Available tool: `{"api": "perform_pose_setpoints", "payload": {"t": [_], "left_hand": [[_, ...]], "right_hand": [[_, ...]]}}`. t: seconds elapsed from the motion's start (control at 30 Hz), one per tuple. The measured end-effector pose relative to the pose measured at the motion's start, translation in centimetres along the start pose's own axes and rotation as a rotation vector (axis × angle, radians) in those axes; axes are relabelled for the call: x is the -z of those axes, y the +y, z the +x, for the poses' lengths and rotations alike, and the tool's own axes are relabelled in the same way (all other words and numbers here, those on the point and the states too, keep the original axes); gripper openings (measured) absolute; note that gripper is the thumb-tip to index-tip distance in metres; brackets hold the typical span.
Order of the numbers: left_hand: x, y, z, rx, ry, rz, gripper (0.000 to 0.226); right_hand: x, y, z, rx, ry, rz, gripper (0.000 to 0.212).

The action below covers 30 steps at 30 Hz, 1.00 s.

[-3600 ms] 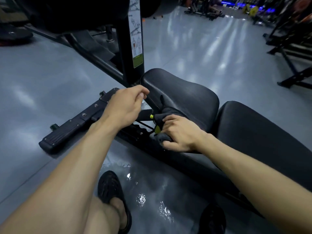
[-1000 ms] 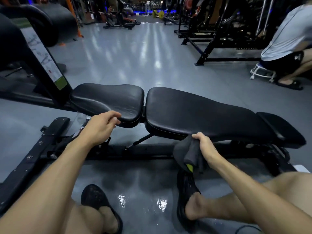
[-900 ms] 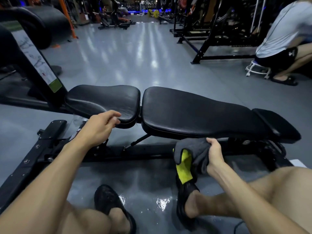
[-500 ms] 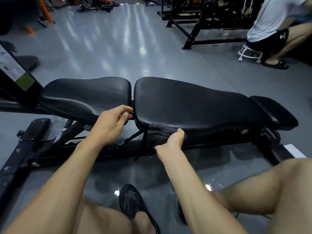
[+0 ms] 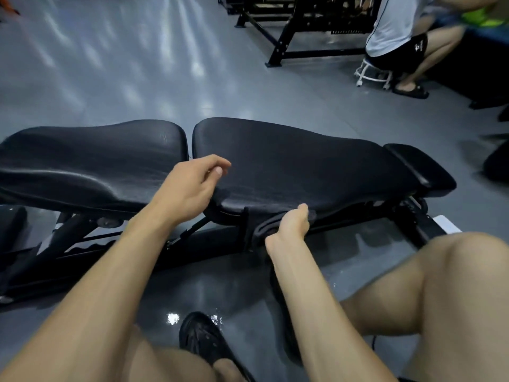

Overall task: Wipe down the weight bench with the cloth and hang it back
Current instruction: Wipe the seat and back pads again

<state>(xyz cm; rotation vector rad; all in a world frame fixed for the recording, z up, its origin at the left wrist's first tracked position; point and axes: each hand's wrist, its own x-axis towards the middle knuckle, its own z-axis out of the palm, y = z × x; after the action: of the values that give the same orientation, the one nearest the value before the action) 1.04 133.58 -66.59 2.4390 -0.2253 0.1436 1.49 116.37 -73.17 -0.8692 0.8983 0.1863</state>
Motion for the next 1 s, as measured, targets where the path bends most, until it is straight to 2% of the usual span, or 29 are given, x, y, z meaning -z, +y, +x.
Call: {"api": "perform_pose_setpoints", "payload": {"t": [0.13,0.23,0.3,0.4,0.53,0.73,0.8,0.87,1.0], "left_hand": [[-0.4,0.9,0.1,-0.007,-0.008,0.004,0.029],[-1.2,1.8,0.5,-0.017,-0.045,-0.006,0.029],[-1.7,1.9,0.9,-0.023,-0.067,-0.004,0.029],[-2.4,2.0,1.8,-0.035,-0.094,0.023,0.029],[-3.8,2.5,3.3,-0.066,-0.132,0.075,0.029],[-5.2,2.5,3.5,-0.119,-0.186,0.126,0.029],[-5.6,2.4,3.9,-0.14,-0.205,0.149,0.028],[-6.1,2.6,4.9,-0.155,-0.217,0.17,0.028],[-8.1,4.3,7.0,-0.229,-0.271,0.182,0.028]], "right_hand": [[-0.5,0.7,0.5,0.006,0.146,0.072,0.071],[0.2,-1.5,1.6,0.04,0.065,-0.01,0.062],[1.6,-3.5,3.0,0.04,0.108,-0.018,0.061],[3.1,-6.1,6.1,0.126,0.275,-0.071,0.058],[4.4,-8.0,9.1,0.181,0.267,-0.172,0.056],[6.3,-10.5,9.5,0.321,0.423,-0.252,0.063],[5.3,-8.3,7.7,0.35,0.417,-0.34,0.071],[3.8,-5.3,5.8,0.303,0.347,-0.421,0.081],[2.5,-5.5,5.7,0.212,0.325,-0.462,0.082]]}}
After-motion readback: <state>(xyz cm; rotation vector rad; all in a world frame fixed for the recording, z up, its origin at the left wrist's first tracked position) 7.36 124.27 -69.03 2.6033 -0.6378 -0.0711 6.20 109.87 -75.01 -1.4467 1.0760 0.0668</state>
